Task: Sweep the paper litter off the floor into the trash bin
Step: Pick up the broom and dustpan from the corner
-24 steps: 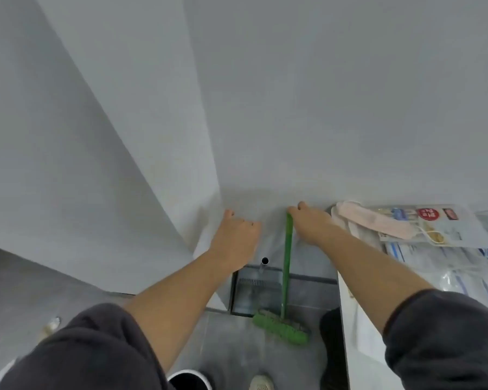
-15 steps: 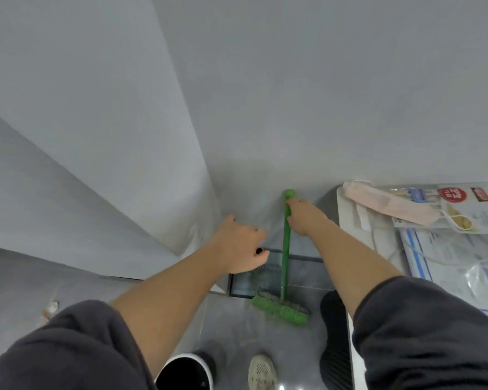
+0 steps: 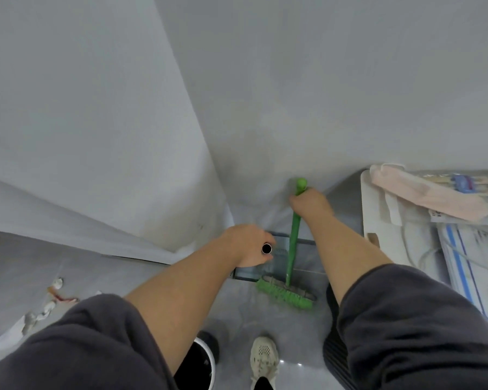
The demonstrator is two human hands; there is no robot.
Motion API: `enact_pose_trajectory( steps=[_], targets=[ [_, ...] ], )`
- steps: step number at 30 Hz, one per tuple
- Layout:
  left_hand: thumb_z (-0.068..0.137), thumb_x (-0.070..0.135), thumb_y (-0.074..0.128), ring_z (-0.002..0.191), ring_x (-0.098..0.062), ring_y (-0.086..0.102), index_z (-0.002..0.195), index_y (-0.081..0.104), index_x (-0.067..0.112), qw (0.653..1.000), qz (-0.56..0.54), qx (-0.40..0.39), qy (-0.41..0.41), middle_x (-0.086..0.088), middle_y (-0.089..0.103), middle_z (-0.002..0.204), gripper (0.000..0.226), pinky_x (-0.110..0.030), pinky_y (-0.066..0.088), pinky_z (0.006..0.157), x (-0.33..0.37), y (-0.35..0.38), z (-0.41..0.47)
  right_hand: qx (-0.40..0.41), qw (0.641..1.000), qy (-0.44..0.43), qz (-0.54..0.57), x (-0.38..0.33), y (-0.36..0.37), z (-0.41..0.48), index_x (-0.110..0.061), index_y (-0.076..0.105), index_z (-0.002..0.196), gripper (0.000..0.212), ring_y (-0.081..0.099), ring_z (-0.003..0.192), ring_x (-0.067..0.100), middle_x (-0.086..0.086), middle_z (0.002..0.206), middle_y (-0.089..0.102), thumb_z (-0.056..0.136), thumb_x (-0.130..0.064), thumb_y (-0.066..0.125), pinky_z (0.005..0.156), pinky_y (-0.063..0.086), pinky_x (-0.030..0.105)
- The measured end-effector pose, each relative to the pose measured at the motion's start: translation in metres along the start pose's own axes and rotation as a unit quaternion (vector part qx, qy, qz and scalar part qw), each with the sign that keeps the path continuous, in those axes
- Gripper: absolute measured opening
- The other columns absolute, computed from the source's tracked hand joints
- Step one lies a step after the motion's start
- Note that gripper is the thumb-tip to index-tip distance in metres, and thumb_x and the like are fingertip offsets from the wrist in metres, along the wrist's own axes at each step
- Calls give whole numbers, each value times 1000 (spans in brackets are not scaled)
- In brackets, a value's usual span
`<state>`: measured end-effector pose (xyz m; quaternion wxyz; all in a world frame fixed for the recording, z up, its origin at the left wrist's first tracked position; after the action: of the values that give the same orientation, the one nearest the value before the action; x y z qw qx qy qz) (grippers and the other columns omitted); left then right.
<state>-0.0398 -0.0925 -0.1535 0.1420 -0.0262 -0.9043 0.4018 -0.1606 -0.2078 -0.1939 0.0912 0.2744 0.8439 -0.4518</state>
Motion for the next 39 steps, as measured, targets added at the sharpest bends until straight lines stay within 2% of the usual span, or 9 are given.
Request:
enact_pose_trajectory(
  steps=[4, 14, 19, 26, 30, 32, 35, 37, 39],
  targets=[
    [98, 31, 47, 109, -32, 60, 130, 60, 23, 997, -68, 12, -21, -11, 65, 124, 36, -36, 50, 87, -2, 2, -4, -45, 998, 18, 43, 13, 6, -9, -13, 56, 73, 26, 71, 79, 31, 13, 86, 72, 77, -37, 49, 79, 59, 43],
    [91, 26, 49, 72, -32, 56, 78, 60, 3, 983, -153, 102, -18, -9, 55, 63, 28, -41, 50, 70, 11, 9, -66, -85, 995, 41, 34, 32, -11, -97, -6, 59, 93, 22, 63, 58, 22, 15, 87, 69, 80, -23, 55, 54, 56, 26],
    [94, 29, 49, 64, -25, 52, 82, 64, -1, 966, -220, 134, -26, -15, 61, 70, 36, -41, 47, 63, 21, 41, -128, -157, 984, 67, 50, 63, 6, -157, -9, 46, 74, 14, 47, 35, 18, 9, 55, 46, 81, -14, 56, 42, 43, 23],
    [92, 32, 50, 68, -31, 59, 80, 61, -1, 933, -303, 180, -76, -18, 66, 76, 37, -44, 50, 65, 17, 93, -212, -283, 955, 89, -31, 94, 43, -228, -13, 42, 72, 20, 33, 36, 12, 1, 46, 35, 88, -18, 54, 46, 37, 21],
    [93, 30, 53, 63, -26, 50, 69, 54, 0, 916, -332, 197, -112, -19, 61, 70, 38, -36, 37, 59, 20, 118, -250, -327, 936, 58, -114, 84, 65, -264, -17, 42, 68, 22, 39, 41, 12, 26, 59, 62, 86, -19, 54, 64, 56, 27],
    [93, 29, 55, 59, -23, 42, 58, 39, 11, 902, -345, 221, -136, -8, 46, 57, 43, -33, 32, 57, 18, 127, -273, -328, 931, 34, -155, 72, 74, -284, -18, 58, 83, 4, 48, 48, 15, 24, 76, 67, 86, -20, 57, 67, 56, 26],
    [92, 29, 54, 53, -21, 36, 54, 31, 14, 875, -357, 275, -178, -2, 36, 51, 47, -30, 30, 55, 12, 130, -309, -349, 917, 10, -193, 53, 87, -313, -29, 57, 110, 26, 46, 45, 14, 26, 74, 63, 87, -18, 55, 78, 55, 26],
    [93, 29, 53, 52, -23, 44, 54, 36, 12, 857, -372, 296, -200, -4, 43, 51, 45, -33, 35, 54, 5, 131, -334, -356, 907, -15, -226, 39, 96, -334, -20, 49, 134, 46, 45, 45, 14, 10, 63, 49, 88, -15, 52, 91, 51, 32],
    [92, 28, 52, 62, -33, 63, 57, 46, 9, 833, -397, 321, -214, -12, 54, 56, 40, -40, 47, 58, -4, 132, -359, -348, 896, -56, -270, 18, 104, -353, -6, 48, 138, 52, 54, 52, 16, 11, 74, 57, 88, -16, 53, 80, 58, 33]
  ],
)
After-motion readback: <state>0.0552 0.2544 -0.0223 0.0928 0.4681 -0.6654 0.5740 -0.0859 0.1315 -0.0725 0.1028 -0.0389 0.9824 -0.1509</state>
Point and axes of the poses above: each hand's wrist, its own z-axis towards the middle knuckle, its own y-axis out of the palm, x = y × z, the point moved 8 cm from there along z, towards the middle knuckle
